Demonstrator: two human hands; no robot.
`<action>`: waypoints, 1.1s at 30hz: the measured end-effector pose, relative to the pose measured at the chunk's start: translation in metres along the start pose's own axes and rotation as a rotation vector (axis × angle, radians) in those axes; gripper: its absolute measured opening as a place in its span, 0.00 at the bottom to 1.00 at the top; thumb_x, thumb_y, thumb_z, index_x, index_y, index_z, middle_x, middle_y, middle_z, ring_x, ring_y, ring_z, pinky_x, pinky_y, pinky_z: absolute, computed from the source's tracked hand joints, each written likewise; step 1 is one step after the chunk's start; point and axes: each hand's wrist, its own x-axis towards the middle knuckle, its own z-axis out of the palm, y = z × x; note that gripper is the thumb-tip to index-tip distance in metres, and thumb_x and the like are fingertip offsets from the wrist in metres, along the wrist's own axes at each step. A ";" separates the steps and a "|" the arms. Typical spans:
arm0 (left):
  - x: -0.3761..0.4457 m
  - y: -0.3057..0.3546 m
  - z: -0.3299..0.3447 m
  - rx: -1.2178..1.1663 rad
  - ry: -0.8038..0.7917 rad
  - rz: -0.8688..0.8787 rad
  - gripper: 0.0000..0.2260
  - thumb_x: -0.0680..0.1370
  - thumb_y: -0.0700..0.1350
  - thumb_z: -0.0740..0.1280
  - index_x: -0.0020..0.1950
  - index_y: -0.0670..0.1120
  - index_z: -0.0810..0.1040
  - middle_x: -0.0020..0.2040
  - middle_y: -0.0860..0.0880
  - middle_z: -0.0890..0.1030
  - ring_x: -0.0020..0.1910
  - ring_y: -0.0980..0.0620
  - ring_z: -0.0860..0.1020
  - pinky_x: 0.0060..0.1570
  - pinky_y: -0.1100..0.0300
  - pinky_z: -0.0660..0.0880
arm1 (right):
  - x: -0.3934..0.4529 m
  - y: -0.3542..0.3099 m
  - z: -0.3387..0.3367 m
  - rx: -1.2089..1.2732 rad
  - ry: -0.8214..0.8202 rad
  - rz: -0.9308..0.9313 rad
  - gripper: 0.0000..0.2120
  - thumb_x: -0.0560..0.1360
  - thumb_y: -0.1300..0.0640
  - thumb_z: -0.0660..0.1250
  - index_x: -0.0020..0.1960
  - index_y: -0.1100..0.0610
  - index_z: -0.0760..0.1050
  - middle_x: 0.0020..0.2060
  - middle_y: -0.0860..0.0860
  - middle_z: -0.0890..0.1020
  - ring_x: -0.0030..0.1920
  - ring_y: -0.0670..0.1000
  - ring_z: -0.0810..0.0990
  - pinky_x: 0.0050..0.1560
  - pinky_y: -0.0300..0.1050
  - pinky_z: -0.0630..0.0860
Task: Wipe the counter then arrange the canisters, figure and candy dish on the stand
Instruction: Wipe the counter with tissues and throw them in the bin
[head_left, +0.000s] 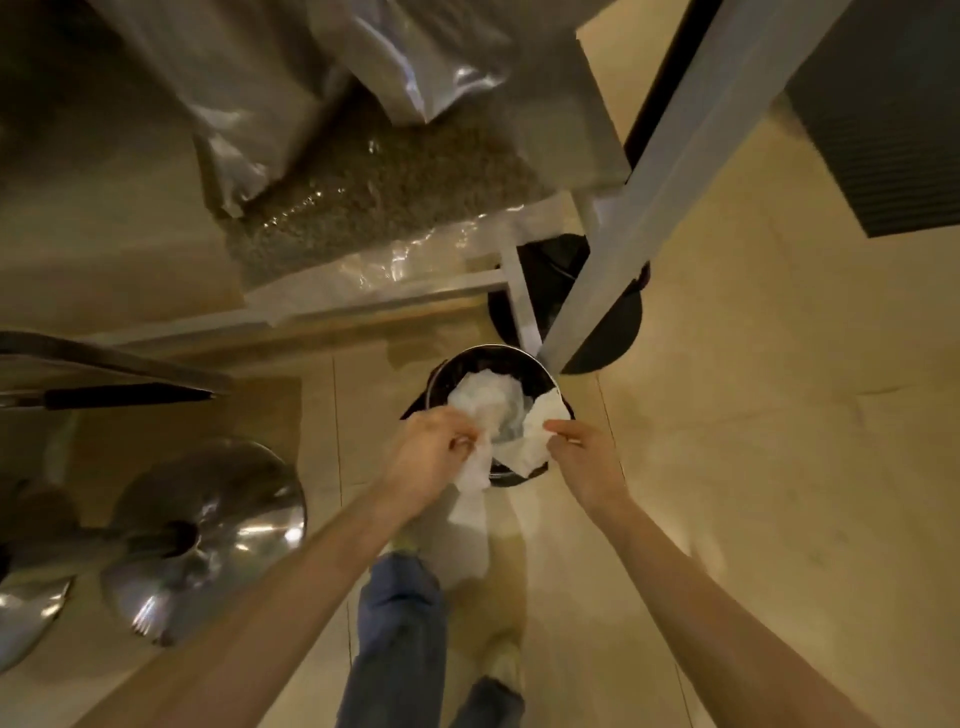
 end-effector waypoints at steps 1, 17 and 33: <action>0.012 -0.012 0.010 0.018 -0.004 0.008 0.12 0.77 0.41 0.62 0.56 0.46 0.81 0.59 0.49 0.81 0.57 0.52 0.77 0.52 0.73 0.65 | 0.011 0.008 0.008 -0.012 0.007 0.011 0.17 0.75 0.66 0.58 0.63 0.64 0.73 0.59 0.60 0.76 0.49 0.50 0.71 0.33 0.24 0.70; 0.139 -0.101 0.117 0.237 -0.431 -0.041 0.14 0.76 0.44 0.60 0.59 0.42 0.75 0.60 0.40 0.77 0.56 0.42 0.76 0.55 0.51 0.75 | 0.135 0.063 0.088 -0.110 -0.127 0.057 0.18 0.78 0.62 0.57 0.68 0.61 0.66 0.66 0.60 0.72 0.66 0.58 0.70 0.64 0.44 0.66; -0.005 0.028 -0.057 0.235 -0.265 -0.034 0.18 0.76 0.45 0.63 0.65 0.42 0.70 0.62 0.41 0.76 0.60 0.43 0.75 0.56 0.55 0.72 | -0.040 -0.080 -0.022 -0.427 -0.171 -0.279 0.19 0.75 0.59 0.62 0.65 0.58 0.68 0.49 0.54 0.81 0.49 0.52 0.79 0.54 0.45 0.75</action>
